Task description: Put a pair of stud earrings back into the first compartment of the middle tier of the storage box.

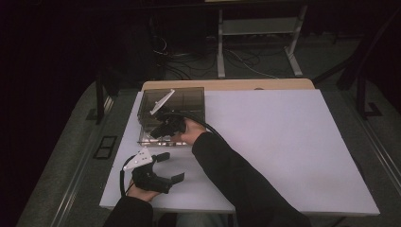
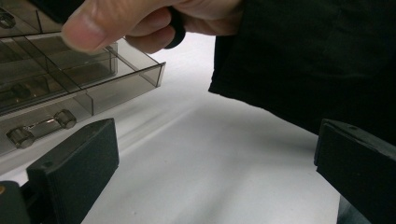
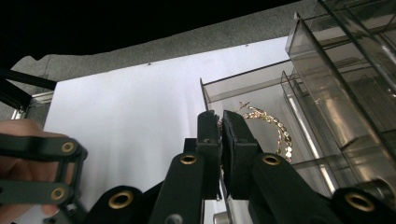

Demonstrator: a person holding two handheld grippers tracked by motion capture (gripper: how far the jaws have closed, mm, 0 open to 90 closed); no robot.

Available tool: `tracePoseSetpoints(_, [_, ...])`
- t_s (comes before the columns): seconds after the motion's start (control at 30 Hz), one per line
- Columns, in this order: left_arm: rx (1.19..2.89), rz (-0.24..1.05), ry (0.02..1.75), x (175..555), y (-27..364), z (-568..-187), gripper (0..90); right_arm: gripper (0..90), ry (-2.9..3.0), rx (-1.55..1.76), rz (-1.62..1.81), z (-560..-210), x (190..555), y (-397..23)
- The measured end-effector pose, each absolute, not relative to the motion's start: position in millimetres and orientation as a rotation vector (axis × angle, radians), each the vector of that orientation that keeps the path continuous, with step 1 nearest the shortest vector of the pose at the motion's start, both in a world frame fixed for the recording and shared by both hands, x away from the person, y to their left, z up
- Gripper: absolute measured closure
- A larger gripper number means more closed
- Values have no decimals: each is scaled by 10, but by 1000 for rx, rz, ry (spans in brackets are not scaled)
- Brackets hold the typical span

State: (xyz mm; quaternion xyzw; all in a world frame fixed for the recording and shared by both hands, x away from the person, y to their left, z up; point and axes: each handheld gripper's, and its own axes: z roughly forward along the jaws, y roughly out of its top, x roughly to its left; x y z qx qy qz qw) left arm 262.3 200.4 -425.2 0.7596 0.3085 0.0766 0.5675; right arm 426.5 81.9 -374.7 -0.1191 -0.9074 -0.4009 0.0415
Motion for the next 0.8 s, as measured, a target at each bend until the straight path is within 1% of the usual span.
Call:
tracePoseSetpoints(0.57, [1782,176,725,2627,2011,-4252,0,843,-2787,-394,-1230,-3925,4369,974])
tracePoseSetpoints(0.6, [1781,175,726,2627,2012,-4252,0,810,-2784,-400,-1234,-3930,4364,980])
tracePoseSetpoints(0.67, [1780,174,726,2628,2014,-4253,0,778,-2776,-408,-1238,-3929,4355,984])
tracePoseSetpoints(0.8, [1782,176,725,2625,2010,-4251,0,734,-2783,-410,-1228,-3883,4329,959])
